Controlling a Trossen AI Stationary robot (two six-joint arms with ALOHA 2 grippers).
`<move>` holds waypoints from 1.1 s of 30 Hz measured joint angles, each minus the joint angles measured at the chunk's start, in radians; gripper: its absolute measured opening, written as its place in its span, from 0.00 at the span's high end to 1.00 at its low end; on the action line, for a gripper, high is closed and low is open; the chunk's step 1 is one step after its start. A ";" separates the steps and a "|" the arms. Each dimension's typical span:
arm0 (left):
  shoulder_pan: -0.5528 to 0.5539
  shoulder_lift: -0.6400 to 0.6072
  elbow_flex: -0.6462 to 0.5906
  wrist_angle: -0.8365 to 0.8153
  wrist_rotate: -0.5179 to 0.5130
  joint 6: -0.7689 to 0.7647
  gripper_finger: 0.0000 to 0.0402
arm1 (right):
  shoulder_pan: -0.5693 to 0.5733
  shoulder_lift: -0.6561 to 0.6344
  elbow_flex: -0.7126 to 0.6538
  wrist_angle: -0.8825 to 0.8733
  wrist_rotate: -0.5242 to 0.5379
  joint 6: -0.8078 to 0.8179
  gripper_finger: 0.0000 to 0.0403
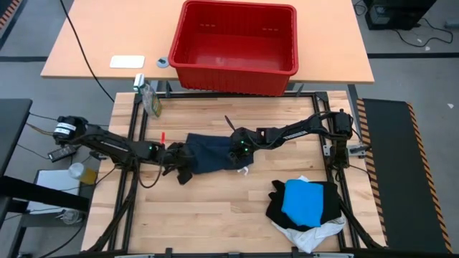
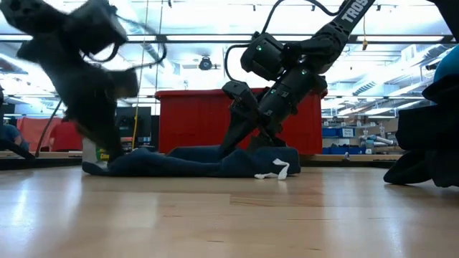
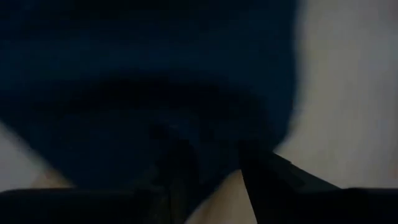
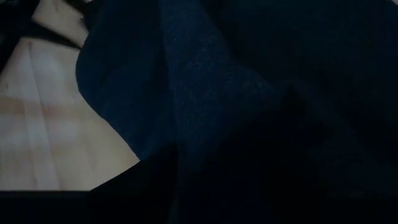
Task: Fold laundry
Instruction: Fold the dark blue shorts
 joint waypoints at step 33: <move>0.012 0.013 0.010 0.034 0.070 0.027 0.98 | 0.002 0.000 0.000 0.019 0.018 0.000 0.42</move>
